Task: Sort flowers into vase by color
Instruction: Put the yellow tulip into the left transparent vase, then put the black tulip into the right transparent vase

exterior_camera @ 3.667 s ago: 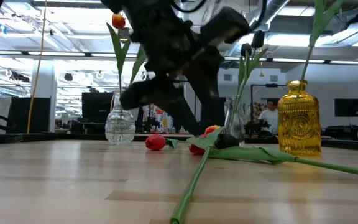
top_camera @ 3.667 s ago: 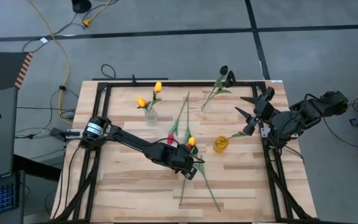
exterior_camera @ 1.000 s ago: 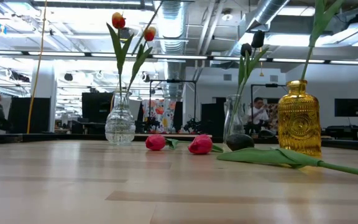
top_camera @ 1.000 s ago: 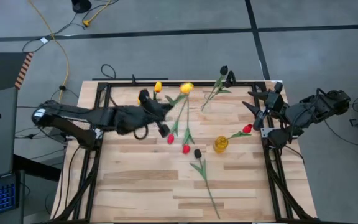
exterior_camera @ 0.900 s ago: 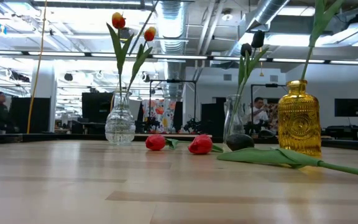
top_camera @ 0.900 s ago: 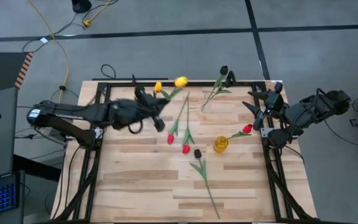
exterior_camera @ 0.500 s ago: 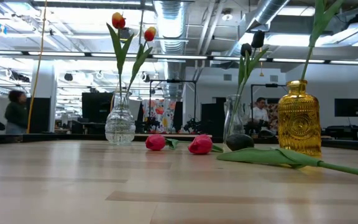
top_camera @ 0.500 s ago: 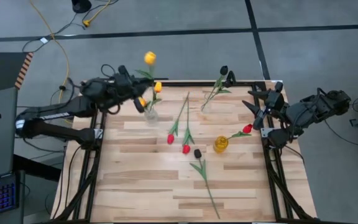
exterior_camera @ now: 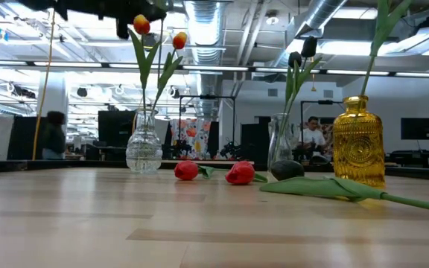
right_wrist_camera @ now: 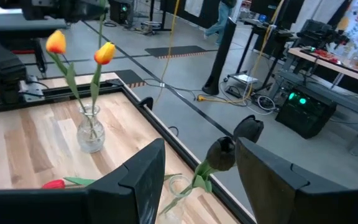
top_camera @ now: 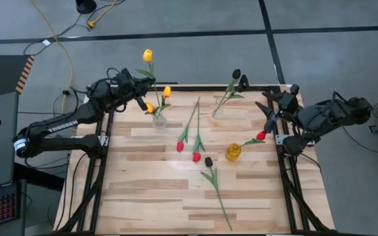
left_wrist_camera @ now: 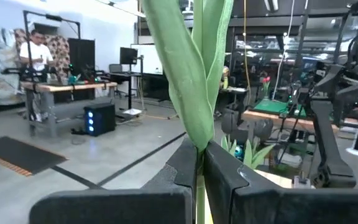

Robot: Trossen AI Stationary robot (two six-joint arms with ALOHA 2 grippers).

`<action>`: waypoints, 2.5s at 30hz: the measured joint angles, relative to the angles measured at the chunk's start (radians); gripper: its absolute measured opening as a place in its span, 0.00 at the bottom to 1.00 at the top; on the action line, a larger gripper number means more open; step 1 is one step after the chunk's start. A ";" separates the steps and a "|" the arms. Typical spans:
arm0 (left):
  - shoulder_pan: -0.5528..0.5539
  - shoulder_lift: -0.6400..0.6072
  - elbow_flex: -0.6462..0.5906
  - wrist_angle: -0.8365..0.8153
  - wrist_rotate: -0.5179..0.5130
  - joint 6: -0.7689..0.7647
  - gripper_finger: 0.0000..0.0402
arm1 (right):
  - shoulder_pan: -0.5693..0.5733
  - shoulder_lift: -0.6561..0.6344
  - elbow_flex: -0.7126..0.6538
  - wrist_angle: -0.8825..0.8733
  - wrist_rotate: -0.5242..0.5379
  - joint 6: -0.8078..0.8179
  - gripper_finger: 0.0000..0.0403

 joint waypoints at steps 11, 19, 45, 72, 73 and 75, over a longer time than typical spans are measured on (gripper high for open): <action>0.034 -0.001 -0.164 0.085 0.005 -0.100 0.00 | -0.059 0.059 0.000 -0.001 -0.004 -0.002 0.55; 0.034 -0.001 -0.207 0.079 0.005 -0.090 0.00 | -0.100 0.089 0.000 -0.001 -0.005 -0.002 0.55; 0.034 0.000 -0.212 -0.126 0.017 -0.092 0.02 | -0.135 0.089 0.000 0.000 -0.005 -0.001 0.55; 0.034 0.000 -0.147 -0.135 0.023 -0.012 0.40 | -0.131 0.087 0.097 0.042 -0.061 -0.062 0.55; 0.034 0.000 -0.140 -0.135 0.023 -0.003 0.40 | -0.132 0.087 0.106 0.042 -0.085 -0.063 0.55; 0.033 0.000 -0.125 -0.135 0.011 0.014 0.40 | -0.131 0.088 0.120 0.044 -0.146 -0.063 0.55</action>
